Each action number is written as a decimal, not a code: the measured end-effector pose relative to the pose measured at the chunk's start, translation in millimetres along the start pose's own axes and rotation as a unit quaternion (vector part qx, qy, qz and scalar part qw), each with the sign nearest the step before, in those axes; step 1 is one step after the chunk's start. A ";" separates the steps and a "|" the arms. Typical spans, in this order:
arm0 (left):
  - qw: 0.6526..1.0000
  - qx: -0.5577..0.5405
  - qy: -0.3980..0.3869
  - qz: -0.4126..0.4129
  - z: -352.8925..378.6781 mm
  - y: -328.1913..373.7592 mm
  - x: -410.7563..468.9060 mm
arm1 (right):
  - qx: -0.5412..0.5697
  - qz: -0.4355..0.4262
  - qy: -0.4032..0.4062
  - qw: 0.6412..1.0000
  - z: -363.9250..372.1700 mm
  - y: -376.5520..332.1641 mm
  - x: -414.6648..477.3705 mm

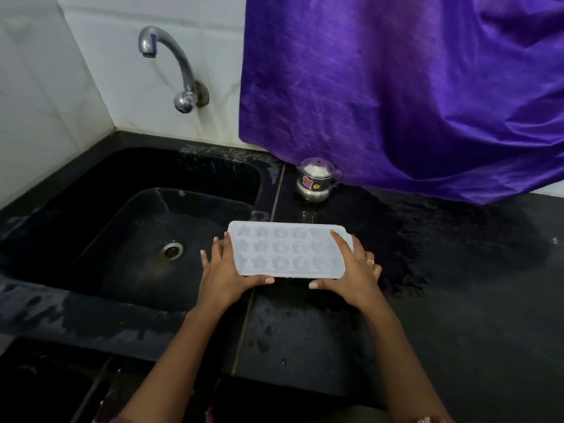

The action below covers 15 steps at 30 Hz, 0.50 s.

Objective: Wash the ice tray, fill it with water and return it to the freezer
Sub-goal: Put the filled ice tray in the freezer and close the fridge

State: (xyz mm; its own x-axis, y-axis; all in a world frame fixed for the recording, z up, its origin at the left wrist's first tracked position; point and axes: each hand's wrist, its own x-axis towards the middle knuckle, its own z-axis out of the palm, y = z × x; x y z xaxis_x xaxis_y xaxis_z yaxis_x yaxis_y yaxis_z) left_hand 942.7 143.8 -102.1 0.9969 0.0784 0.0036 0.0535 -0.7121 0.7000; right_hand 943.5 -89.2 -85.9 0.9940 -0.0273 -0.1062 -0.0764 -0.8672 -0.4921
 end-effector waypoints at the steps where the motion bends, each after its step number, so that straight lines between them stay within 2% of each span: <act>1: 1.000 -0.001 0.006 -0.005 -2.5 -4.6 -5.2 | -0.002 -0.003 -0.005 1.000 2.0 -3.8 -3.0; 15: 0.989 -0.006 0.122 -0.079 -50.6 -61.6 -116.3 | 0.014 -0.095 -0.092 0.991 38.7 -67.8 -61.5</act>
State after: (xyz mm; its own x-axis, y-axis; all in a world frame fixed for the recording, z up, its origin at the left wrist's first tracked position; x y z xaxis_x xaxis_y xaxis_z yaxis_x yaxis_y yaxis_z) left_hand 820.5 213.8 -109.5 0.9325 0.3554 0.0638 0.2061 -0.6690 0.7142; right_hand 884.5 -9.5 -79.5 0.9597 0.2288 -0.1629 0.1070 -0.8340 -0.5413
